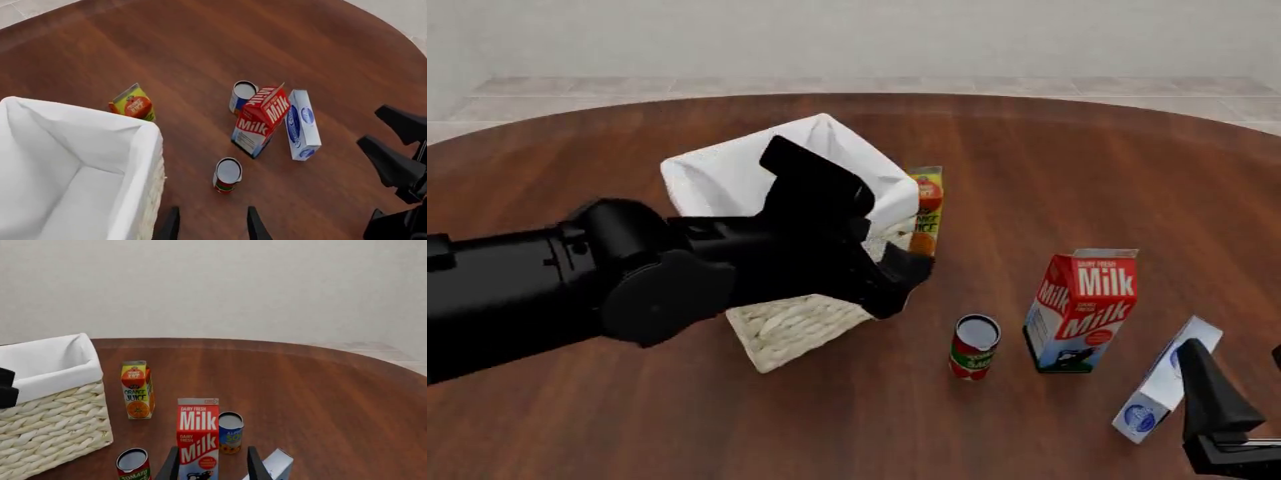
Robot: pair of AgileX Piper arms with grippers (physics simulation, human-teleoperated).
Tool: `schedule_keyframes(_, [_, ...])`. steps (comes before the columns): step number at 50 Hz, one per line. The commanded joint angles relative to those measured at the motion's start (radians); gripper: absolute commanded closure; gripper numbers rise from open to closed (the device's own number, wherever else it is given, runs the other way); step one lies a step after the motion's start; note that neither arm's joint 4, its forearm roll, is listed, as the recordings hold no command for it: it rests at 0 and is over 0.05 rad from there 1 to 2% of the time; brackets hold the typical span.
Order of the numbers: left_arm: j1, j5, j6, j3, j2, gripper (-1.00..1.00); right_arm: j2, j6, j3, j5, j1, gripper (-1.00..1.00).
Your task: Pick up the tomato sauce, and put it in the basket.
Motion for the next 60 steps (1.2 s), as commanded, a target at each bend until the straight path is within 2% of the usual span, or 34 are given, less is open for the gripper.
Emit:
schedule_keyframes(1, [-0.018, -0.037, -0.003, -0.027, 0.101, -1.0, 0.0, 0.0, 0.0, 0.0, 0.0, -1.0])
schedule_keyframes(33, [-0.023, -0.088, -0.007, -0.084, 0.295, -1.0, 0.0, 0.0, 0.0, 0.0, 0.0, -1.0])
schedule_keyframes(60, [-0.059, -0.125, -0.045, -0.142, 0.452, -1.0, 0.0, 0.0, 0.0, 0.0, 0.0, -1.0])
